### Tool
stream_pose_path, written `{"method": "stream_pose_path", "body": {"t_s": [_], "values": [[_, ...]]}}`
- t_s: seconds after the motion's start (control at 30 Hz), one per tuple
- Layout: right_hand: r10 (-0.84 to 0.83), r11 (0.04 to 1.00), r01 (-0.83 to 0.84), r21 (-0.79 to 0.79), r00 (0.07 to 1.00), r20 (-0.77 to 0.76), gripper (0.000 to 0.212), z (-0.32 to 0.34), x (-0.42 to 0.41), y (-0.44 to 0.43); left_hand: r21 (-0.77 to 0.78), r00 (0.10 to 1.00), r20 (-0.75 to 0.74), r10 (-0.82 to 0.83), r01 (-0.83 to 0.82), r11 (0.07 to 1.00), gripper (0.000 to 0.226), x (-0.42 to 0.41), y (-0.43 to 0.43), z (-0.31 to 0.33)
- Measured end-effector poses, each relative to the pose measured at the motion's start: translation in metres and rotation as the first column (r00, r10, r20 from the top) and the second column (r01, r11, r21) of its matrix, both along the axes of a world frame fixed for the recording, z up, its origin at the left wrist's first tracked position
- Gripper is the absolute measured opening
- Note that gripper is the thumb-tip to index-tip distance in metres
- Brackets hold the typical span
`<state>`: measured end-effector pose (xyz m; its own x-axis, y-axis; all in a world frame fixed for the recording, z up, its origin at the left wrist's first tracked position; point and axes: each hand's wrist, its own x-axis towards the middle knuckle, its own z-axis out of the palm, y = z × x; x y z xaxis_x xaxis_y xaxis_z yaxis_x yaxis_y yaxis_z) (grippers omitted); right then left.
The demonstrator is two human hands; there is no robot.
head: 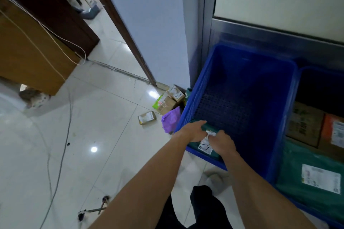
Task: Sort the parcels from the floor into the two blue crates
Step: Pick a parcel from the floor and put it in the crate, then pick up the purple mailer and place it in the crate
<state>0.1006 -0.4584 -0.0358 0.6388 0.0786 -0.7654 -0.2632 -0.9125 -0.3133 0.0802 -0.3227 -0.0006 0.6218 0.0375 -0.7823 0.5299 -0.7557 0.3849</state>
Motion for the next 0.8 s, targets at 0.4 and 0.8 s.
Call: {"method": "stream_pose_path", "body": {"t_s": [0.4, 0.8], "values": [[0.002, 0.995, 0.015, -0.096, 0.985, 0.175, 0.046, 0.006, -0.001, 0.152, -0.391, 0.898, -0.127, 0.422, -0.436, 0.810, 0.039, -0.002, 0.165, 0.010], [-0.007, 0.991, 0.015, -0.134, 0.998, 0.064, 0.045, -0.075, -0.020, 0.285, -0.300, 0.837, -0.247, 0.488, -0.545, 0.783, 0.039, -0.047, 0.334, -0.100]]}}
